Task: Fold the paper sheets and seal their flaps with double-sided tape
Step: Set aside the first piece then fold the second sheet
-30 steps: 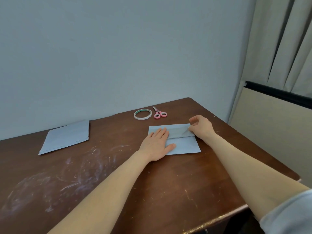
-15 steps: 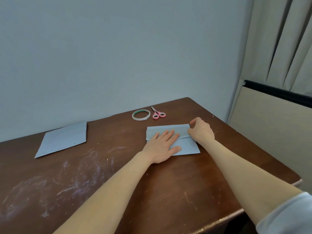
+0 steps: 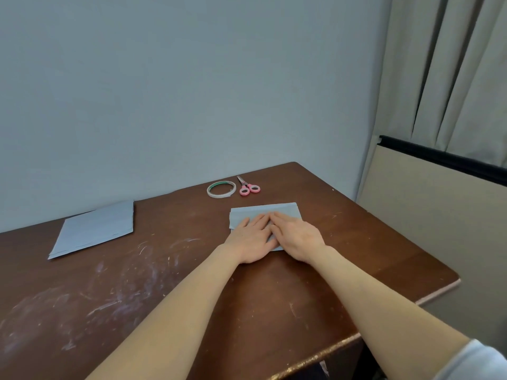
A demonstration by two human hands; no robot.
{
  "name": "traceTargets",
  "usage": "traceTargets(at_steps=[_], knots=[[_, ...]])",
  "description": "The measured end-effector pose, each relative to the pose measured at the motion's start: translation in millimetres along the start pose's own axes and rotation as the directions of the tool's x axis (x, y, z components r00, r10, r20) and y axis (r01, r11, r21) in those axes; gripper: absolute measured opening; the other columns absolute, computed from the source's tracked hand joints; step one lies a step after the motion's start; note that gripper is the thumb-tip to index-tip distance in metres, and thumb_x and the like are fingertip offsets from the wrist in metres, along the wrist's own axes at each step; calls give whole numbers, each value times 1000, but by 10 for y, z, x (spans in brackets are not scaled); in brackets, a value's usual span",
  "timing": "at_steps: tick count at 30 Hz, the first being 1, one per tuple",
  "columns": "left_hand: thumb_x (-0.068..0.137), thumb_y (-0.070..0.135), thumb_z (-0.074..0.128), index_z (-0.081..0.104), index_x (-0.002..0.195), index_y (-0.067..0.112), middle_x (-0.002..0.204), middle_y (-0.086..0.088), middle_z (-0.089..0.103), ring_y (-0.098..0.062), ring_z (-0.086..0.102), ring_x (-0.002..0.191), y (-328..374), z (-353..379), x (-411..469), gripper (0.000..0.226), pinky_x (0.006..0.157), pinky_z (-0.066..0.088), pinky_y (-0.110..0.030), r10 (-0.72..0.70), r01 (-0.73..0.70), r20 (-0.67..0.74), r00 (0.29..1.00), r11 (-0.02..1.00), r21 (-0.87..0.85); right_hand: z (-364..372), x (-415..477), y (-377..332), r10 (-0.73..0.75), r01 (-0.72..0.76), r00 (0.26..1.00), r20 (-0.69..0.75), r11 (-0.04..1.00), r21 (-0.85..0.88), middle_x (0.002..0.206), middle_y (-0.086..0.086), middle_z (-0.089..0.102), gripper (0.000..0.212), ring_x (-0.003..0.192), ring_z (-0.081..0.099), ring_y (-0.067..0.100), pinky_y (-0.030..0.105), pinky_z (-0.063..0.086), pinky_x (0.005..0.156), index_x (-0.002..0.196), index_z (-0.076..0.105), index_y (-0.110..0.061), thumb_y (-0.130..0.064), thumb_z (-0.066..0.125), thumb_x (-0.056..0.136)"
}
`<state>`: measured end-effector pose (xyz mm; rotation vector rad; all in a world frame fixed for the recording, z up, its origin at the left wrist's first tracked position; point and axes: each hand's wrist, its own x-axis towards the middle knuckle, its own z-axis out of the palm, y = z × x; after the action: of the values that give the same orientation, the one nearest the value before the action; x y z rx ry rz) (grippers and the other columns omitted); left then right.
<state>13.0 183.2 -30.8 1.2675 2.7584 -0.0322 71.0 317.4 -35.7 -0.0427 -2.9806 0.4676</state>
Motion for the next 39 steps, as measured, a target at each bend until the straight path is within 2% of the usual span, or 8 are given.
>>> traceTargets(at_steps=[2,7,15,18,22,29,36,39], knots=[[100,51,16,2,153,19,161,0,-3,-12,-4,148,16,-12,-53,64,121,0,-38,-28,28,21,999,999,-20,-33,-38,-9,28,-27,999,34,999,-20,148,0,40,44,137,38,21,36,34,110,141,40,-19,-39,25,104],[97,59,21,-3,153,14,161,-2,-8,-12,-8,148,-125,-23,-228,76,121,0,-36,-115,116,51,992,993,-28,-66,-126,43,155,-145,984,92,984,-105,159,1,19,57,145,23,20,39,28,113,150,25,-15,-47,23,102],[97,58,22,-4,153,14,160,-3,-12,-14,-9,148,-193,-57,-323,76,121,-1,-37,-159,164,87,983,985,-61,-119,-118,46,254,-238,964,77,956,-171,145,3,39,58,125,48,25,39,41,96,140,38,-15,-53,27,99],[100,51,22,2,153,16,161,-1,-7,-14,-5,148,-292,-108,-312,67,121,0,-37,-207,201,-41,977,973,-111,-228,-90,46,261,-258,965,-1,952,-164,135,5,49,50,119,52,26,40,41,94,129,51,-13,-48,29,100],[102,45,23,8,154,18,161,1,-1,-14,-1,149,-383,-184,-282,60,120,3,-35,-221,206,-113,969,970,-127,-297,-41,76,198,-221,970,-143,960,-172,141,5,46,41,125,45,26,39,39,98,137,47,-16,-27,30,102],[104,31,23,13,153,18,161,-2,4,-18,2,149,-301,-161,-149,51,120,6,-35,-164,161,-89,982,986,-40,-250,149,-5,150,-156,987,-61,981,-117,148,2,37,43,133,34,24,39,36,105,142,44,-21,-23,31,101],[104,27,24,19,152,17,161,-3,10,-18,8,148,-237,-225,107,49,120,11,-38,-133,128,-116,984,990,-53,-270,360,-36,215,-216,973,-85,976,-11,146,4,40,41,131,35,26,40,37,103,140,47,-20,-20,32,101],[101,20,32,32,148,15,156,-4,27,-24,31,140,-297,-309,192,47,110,31,-39,-185,175,-193,964,982,-69,-317,511,-59,215,-217,971,-104,976,-6,143,6,42,39,129,37,27,39,38,101,138,49,-19,-21,34,101]])
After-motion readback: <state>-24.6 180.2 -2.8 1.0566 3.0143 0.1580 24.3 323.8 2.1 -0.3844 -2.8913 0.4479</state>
